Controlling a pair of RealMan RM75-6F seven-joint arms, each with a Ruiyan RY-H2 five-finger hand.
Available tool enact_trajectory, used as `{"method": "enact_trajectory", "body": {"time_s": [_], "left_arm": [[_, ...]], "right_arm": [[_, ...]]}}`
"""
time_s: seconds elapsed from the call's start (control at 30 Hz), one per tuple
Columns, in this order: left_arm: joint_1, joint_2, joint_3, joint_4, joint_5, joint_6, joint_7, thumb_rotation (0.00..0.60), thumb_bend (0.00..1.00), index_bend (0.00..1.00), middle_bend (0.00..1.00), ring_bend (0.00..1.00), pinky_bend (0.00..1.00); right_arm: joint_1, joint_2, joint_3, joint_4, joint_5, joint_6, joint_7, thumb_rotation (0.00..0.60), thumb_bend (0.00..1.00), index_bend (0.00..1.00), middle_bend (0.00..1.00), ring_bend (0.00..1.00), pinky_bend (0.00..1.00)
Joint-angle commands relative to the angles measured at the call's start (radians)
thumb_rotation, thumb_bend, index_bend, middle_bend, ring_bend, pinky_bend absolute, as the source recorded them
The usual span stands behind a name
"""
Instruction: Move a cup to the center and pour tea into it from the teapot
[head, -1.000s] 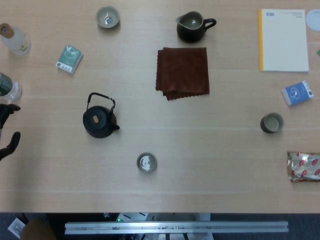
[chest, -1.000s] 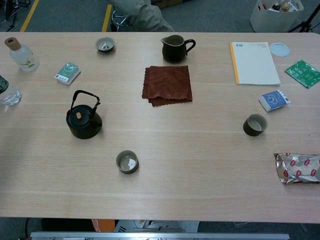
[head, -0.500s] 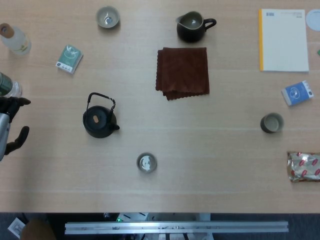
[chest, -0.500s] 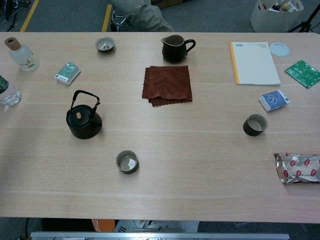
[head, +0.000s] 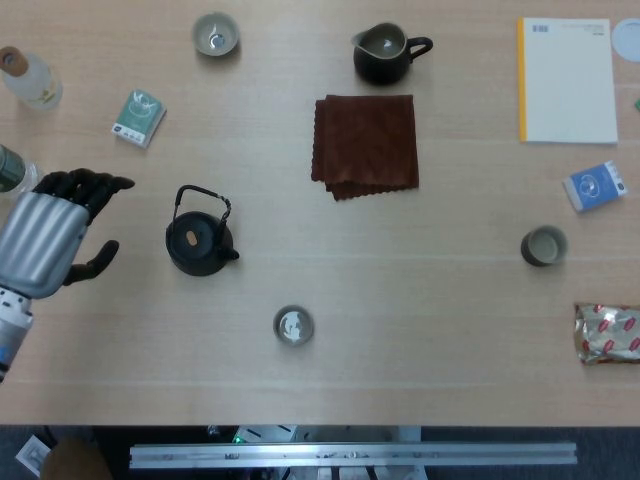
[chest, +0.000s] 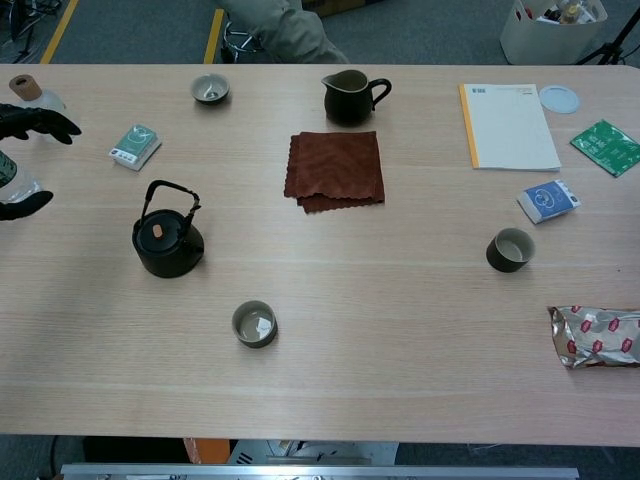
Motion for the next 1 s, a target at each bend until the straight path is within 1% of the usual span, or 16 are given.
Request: {"method": "enact_trajectory", "body": {"time_s": [0.03,0.23,0.3,0.37,0.43,0.57,0.63,0.7,0.73,0.77,1.0], "left_arm": [[-0.048,-0.027,-0.017,0.024,-0.020,-0.057,-0.017,0.600,0.32,0.20,0.27,0.22,0.27],[-0.116,-0.055,-0.028,0.032,-0.076,-0.165,0.006,0.600,0.32,0.20,0.26,0.22,0.27],[-0.133,-0.070,-0.035,0.036,-0.092,-0.183,0.006,0.595,0.30,0.19,0.25,0.22,0.26],[-0.148,-0.082,-0.041,0.040,-0.107,-0.198,0.006,0.557,0.27,0.19,0.24,0.22,0.26],[-0.167,-0.093,-0.049,0.045,-0.126,-0.220,0.004,0.459,0.25,0.18,0.24,0.21,0.25],[-0.205,-0.109,-0.060,0.055,-0.176,-0.279,0.001,0.240,0.19,0.16,0.22,0.18,0.20],[-0.227,-0.115,-0.066,0.055,-0.212,-0.318,0.002,0.131,0.16,0.16,0.21,0.18,0.16],[-0.249,-0.122,-0.072,0.060,-0.255,-0.355,0.009,0.045,0.13,0.16,0.21,0.17,0.12],[-0.258,-0.126,-0.075,0.063,-0.274,-0.369,0.014,0.016,0.12,0.17,0.21,0.17,0.09],[-0.267,-0.132,-0.077,0.068,-0.290,-0.380,0.019,0.003,0.12,0.18,0.21,0.17,0.08],[-0.316,-0.190,-0.080,0.127,-0.384,-0.423,0.071,0.000,0.11,0.20,0.22,0.17,0.07]], "right_arm": [[0.000,0.009,-0.011,-0.033,-0.022,0.009,-0.011,0.600,0.10,0.34,0.40,0.27,0.30],[0.002,0.013,-0.021,-0.066,-0.039,0.010,-0.042,0.600,0.10,0.34,0.40,0.27,0.30],[0.002,0.010,-0.025,-0.071,-0.041,0.008,-0.050,0.600,0.10,0.34,0.40,0.27,0.30],[0.001,0.007,-0.028,-0.072,-0.041,0.007,-0.056,0.600,0.10,0.34,0.40,0.27,0.30],[0.001,0.004,-0.030,-0.073,-0.038,0.006,-0.059,0.600,0.10,0.34,0.40,0.27,0.30],[-0.001,-0.002,-0.031,-0.069,-0.030,0.003,-0.062,0.600,0.10,0.34,0.40,0.27,0.30],[0.000,-0.005,-0.032,-0.067,-0.026,0.000,-0.062,0.600,0.10,0.34,0.40,0.27,0.30],[0.002,-0.007,-0.033,-0.064,-0.024,-0.004,-0.060,0.600,0.10,0.34,0.40,0.27,0.30],[0.003,-0.008,-0.033,-0.063,-0.023,-0.006,-0.060,0.600,0.10,0.34,0.40,0.27,0.30],[0.004,-0.009,-0.033,-0.061,-0.022,-0.008,-0.059,0.600,0.10,0.34,0.40,0.27,0.30],[0.007,-0.013,-0.034,-0.051,-0.009,-0.020,-0.052,0.600,0.10,0.34,0.40,0.27,0.30]]}}
